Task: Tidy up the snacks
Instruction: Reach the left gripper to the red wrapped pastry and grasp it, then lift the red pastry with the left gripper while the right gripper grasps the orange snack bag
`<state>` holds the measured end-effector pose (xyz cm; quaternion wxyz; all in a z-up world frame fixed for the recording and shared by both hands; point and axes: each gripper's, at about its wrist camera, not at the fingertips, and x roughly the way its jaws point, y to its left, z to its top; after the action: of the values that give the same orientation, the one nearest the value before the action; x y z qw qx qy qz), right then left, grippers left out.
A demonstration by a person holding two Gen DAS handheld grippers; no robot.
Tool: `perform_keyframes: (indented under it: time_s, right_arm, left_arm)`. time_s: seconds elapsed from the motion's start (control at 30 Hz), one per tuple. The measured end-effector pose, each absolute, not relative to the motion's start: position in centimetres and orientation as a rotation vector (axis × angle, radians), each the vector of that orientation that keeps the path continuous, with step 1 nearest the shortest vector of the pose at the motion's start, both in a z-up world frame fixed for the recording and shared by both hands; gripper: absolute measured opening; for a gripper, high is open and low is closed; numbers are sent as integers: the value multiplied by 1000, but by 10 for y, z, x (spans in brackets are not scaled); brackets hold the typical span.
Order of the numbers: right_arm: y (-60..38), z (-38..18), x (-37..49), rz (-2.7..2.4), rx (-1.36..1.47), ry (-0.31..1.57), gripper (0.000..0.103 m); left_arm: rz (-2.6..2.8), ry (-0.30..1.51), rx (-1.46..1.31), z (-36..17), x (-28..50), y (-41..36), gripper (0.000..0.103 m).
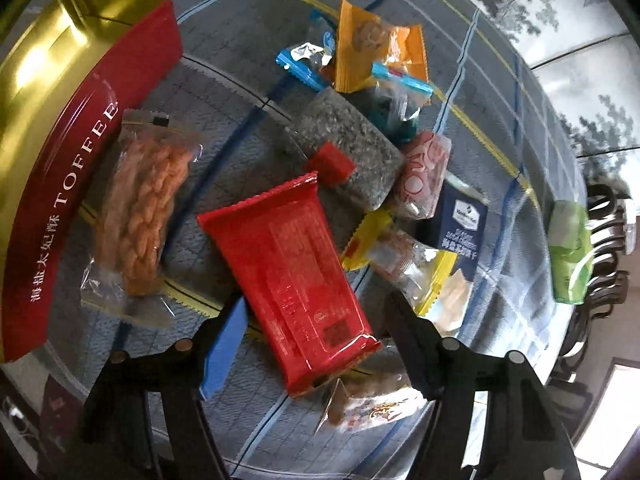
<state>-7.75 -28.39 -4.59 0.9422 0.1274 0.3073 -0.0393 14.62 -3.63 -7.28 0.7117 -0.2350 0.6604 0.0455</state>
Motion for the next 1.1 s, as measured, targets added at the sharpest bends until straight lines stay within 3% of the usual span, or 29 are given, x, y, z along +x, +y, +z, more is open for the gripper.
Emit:
perform_keyframes:
  time_s: [0.07, 0.13, 0.33, 0.77, 1.1]
  right_arm:
    - [-285, -44, -77, -83, 254, 626, 103]
    - [-288, -44, -76, -87, 261, 625, 103]
    - [-298, -50, -74, -89, 308, 648, 103]
    - [-300, -40, -81, -86, 279, 646, 103]
    - [-259, -42, -51, 105, 361, 787, 103]
  left_arm:
    - [119, 1473, -477, -73, 147, -41, 65]
    - [153, 1486, -436, -72, 148, -42, 52]
    - [171, 1528, -419, -70, 153, -31, 44]
    - [-48, 1400, -193, -62, 108, -6, 41]
    - [-153, 1302, -160, -37, 66, -8, 41]
